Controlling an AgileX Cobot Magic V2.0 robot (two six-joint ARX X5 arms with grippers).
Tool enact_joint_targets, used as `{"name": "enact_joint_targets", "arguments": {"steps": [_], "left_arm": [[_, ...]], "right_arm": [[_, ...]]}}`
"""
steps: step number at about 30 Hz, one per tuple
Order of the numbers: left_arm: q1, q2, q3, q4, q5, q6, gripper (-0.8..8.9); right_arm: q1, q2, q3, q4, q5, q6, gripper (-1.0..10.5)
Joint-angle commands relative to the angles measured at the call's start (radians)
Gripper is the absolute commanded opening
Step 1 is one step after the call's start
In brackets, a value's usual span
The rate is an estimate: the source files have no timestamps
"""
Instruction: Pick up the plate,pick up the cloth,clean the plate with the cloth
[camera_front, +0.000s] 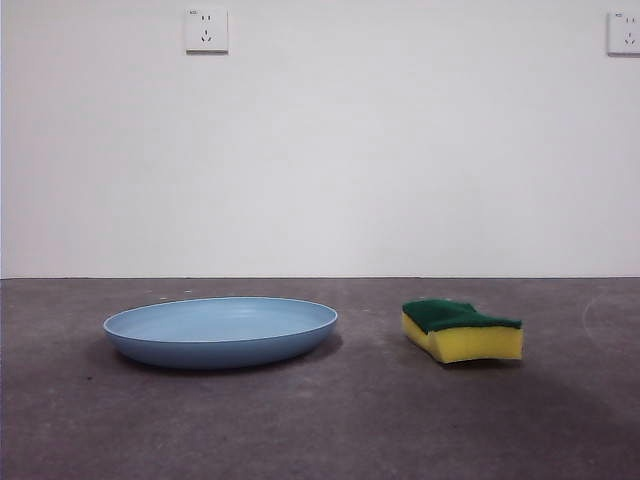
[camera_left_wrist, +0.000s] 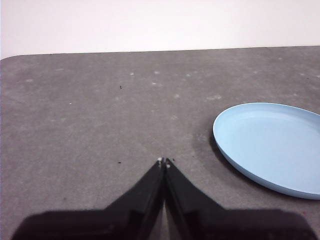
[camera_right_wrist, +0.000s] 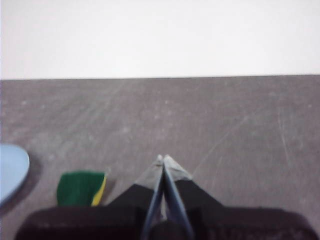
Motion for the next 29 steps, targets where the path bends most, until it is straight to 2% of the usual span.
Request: {"name": "enact_joint_targets", "arguments": {"steps": [1,8,11,18,29], "left_arm": [[0.003,-0.003,-0.014,0.0,-0.001,0.008,-0.03],[0.003,-0.003,-0.014,0.0,-0.001,0.008,-0.03],[0.003,-0.003,-0.014,0.001,-0.001,0.008,-0.03],[0.003,-0.003,-0.014,0.001,-0.001,0.008,-0.03],[0.003,-0.003,-0.014,0.001,-0.001,0.008,-0.03]], "right_arm": [[-0.002,-0.076,-0.089,0.004,-0.002,0.007,0.0],[-0.002,-0.214,-0.206,-0.008,-0.003,0.053,0.0],[-0.001,-0.243,-0.205,-0.077,-0.002,0.07,0.0],[0.0,-0.242,-0.205,-0.091,-0.003,0.095,0.0],[0.0,-0.242,-0.205,-0.091,-0.002,0.093,0.0]]}}
